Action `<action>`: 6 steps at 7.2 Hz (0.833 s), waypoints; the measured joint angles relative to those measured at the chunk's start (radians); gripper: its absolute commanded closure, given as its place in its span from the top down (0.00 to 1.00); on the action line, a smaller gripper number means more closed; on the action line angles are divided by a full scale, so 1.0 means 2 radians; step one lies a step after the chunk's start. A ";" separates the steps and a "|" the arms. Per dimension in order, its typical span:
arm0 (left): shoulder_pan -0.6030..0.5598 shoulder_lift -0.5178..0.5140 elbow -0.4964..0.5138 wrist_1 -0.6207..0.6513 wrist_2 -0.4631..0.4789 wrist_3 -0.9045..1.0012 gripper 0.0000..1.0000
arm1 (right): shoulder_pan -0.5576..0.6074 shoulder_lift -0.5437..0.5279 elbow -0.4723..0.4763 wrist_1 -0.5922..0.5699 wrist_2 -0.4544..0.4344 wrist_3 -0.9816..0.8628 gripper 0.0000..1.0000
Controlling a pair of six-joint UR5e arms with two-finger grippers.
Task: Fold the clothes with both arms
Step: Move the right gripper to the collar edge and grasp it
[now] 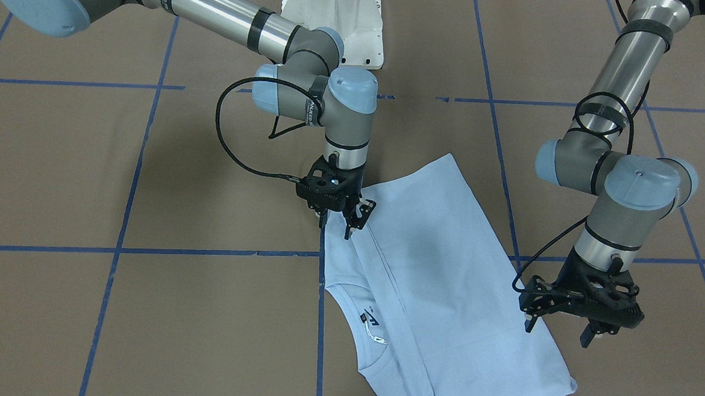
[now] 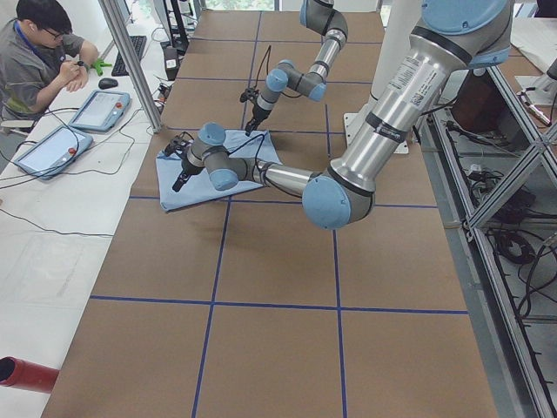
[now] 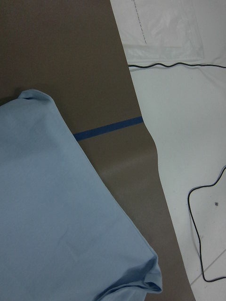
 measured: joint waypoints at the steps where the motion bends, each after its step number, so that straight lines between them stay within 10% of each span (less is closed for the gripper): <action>1: 0.000 0.000 0.000 0.000 0.000 0.000 1.00 | -0.001 -0.001 0.000 -0.001 -0.002 -0.002 0.58; 3: 0.000 0.000 0.001 0.000 0.000 0.000 1.00 | -0.003 -0.002 0.000 -0.001 -0.007 -0.005 0.00; 6: 0.000 0.000 0.001 0.000 0.000 0.000 1.00 | -0.003 -0.001 0.000 -0.001 -0.008 -0.006 0.00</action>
